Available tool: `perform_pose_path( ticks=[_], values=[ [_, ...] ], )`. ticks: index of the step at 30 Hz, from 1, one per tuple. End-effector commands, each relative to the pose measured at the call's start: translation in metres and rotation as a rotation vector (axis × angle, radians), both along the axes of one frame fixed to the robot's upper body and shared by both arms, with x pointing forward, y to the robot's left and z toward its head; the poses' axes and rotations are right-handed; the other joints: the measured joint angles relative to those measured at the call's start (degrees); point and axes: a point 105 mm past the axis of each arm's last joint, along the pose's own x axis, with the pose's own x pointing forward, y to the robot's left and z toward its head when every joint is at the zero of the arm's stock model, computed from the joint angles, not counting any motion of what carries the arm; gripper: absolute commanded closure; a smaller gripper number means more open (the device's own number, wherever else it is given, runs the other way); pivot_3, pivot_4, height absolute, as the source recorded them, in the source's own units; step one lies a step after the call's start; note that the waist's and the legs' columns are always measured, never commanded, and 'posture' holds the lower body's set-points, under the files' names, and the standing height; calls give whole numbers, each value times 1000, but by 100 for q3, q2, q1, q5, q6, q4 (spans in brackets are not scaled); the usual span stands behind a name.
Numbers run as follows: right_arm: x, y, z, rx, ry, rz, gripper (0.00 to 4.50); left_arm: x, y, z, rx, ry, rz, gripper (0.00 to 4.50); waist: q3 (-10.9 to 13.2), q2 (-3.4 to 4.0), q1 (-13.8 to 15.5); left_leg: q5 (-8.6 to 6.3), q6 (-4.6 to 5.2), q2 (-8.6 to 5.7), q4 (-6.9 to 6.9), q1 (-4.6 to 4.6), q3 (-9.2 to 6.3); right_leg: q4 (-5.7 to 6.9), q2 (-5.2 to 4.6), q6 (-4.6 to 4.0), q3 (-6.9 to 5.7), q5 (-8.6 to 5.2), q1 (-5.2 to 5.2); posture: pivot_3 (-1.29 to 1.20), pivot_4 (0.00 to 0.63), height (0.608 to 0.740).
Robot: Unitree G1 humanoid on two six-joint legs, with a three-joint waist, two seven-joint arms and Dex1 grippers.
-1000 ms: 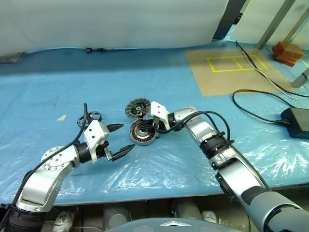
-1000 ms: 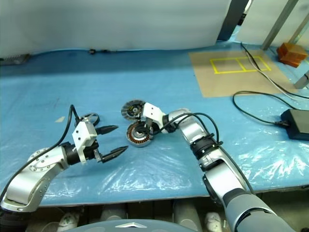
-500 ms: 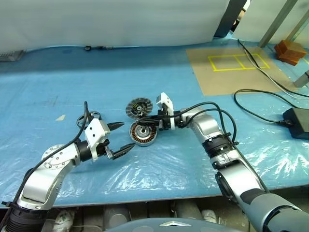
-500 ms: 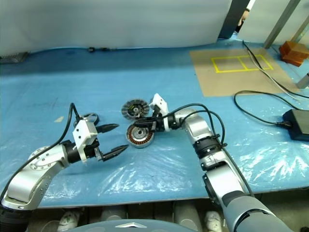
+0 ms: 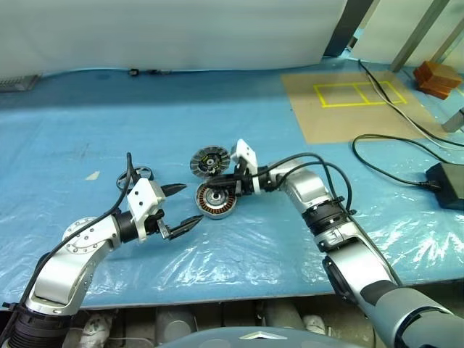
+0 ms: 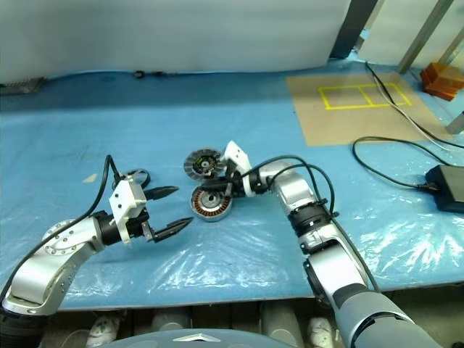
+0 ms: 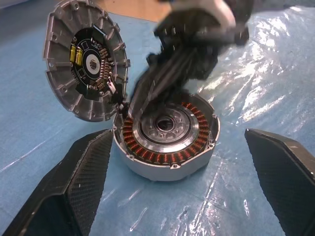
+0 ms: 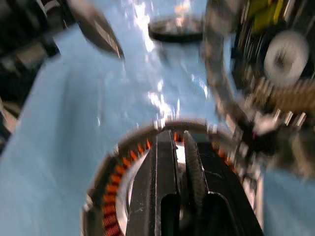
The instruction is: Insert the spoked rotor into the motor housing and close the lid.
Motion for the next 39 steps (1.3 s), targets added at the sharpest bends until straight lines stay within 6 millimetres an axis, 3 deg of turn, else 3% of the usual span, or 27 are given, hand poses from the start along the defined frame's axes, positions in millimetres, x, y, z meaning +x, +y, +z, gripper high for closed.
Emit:
perform_pose_path(
  ticks=[1, 5, 11, 13, 15, 19, 23, 25, 34, 36, 39],
  values=[
    [-4, -7, -16, -93, -13, 18, 4212, -4, -4, 6, -11, -27, -19, 0, -1, -1, -1, 0, 0, 0, 0, 1, 0, 0, 0, 0, -1, 0, 4, 0, 150, 740],
    [1, -7, -8, -69, -33, 14, 4212, -4, -5, 6, -14, -27, -19, 0, -1, -1, 3, -1, 0, 1, 1, 9, -1, 2, -1, -1, -1, 0, 15, 0, 150, 740],
    [3, 0, 50, 217, 83, 15, 4212, -2, -6, 7, -17, -29, -25, 0, 0, 0, 1, 0, 1, 1, 6, 7, -1, 2, -1, -1, 0, 0, 6, 0, 150, 740],
    [2, 0, 58, 252, 106, 18, 4212, -2, -6, 7, -17, -29, -26, 0, 0, 0, -2, 1, 2, 1, 5, 2, -1, 4, 0, 0, 0, 0, 0, 0, 150, 740],
    [1, 0, 51, 213, 90, 20, 4212, -2, -6, 7, -17, -28, -26, 0, 0, 0, -3, 1, 2, 1, 2, 3, -1, 4, 1, 0, -1, 0, 0, 0, 150, 740],
    [-5, -5, 5, -23, -24, 40, 4212, -2, -6, 7, -16, -29, -27, 0, 0, -1, 5, 0, 1, 2, 1, 5, -1, 2, 0, -1, -3, 0, 3, 0, 150, 740],
    [-6, -11, -19, -138, -72, 48, 4212, -2, -6, 7, -14, -30, -24, 0, -1, -1, -5, -1, 0, -1, 3, 1, 0, 1, -3, -1, -1, 0, 7, 0, 150, 740],
    [-2, -10, -15, -120, -77, 33, 4212, -2, -5, 7, -11, -30, -24, 0, -1, 0, -9, -2, -1, 1, 2, 10, 0, 3, -2, -1, 0, -1, 20, 0, 150, 740],
    [1, -2, 47, 195, 86, 13, 4212, -2, -6, 7, -13, -29, -29, 0, 0, 1, -6, 0, 2, 1, 11, 9, -1, 2, -1, -1, 2, -1, 8, 0, 150, 740],
    [1, -1, 46, 183, 68, 13, 4212, -2, -6, 7, -14, -28, -31, 0, 0, 1, -6, 0, 2, 1, 10, 6, -1, 3, 1, -1, 2, -1, 4, 0, 150, 740],
    [0, 0, 26, 73, -7, 11, 4212, -2, -6, 7, -14, -28, -31, 0, 0, 1, -1, 0, 2, 1, 3, 7, -1, 2, 0, -1, -1, 0, 3, 0, 150, 740]
  ],
)
